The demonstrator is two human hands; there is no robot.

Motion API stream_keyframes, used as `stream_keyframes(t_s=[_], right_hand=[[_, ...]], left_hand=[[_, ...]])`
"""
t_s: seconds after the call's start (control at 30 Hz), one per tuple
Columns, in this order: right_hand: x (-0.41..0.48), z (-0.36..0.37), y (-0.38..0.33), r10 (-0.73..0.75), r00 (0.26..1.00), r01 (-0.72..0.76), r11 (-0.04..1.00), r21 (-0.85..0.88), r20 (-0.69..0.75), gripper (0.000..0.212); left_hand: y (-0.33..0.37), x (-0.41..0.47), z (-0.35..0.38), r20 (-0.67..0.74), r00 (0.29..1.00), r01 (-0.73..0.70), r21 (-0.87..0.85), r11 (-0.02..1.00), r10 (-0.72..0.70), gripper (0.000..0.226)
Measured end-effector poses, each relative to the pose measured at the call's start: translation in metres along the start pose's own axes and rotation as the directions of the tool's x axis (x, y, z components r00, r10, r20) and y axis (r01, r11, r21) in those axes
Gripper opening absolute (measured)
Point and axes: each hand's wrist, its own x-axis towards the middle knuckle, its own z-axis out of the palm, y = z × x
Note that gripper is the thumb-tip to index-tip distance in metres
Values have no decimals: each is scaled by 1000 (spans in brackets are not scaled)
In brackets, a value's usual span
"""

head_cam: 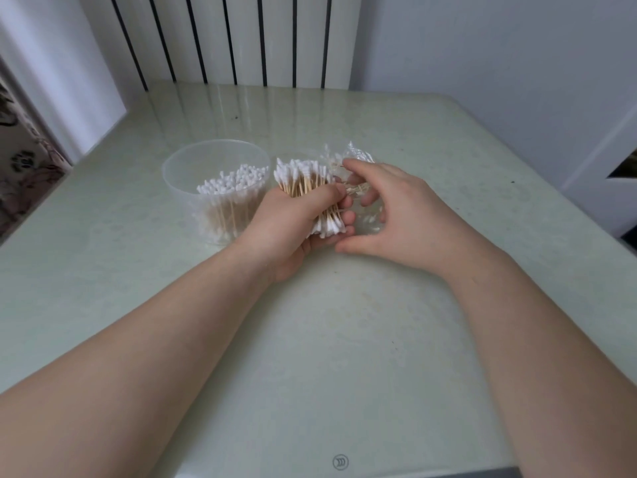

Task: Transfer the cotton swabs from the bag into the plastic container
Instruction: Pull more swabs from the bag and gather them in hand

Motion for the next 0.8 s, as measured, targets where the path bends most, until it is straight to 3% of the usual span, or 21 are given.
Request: stream_keyframes(t_s=[0.17,0.43,0.6,0.8], right_hand=[[-2,-5,4,61,996,-69,989,-130,-62,51],[12,15,18,88,987,-124,949,-289,-134,30],[21,25,20,146,989,-121,906,-406,31,48],[19,21,14,175,982,-133,912,-388,75,42]], left_hand=[[0,3,1,-108,992,-57,22,998,59,10],[-2,3,2,-124,991,-51,46,998,57,6],[-1,1,3,-99,994,-28,69,997,35,12],[-1,0,2,-87,996,-19,81,996,26,12]])
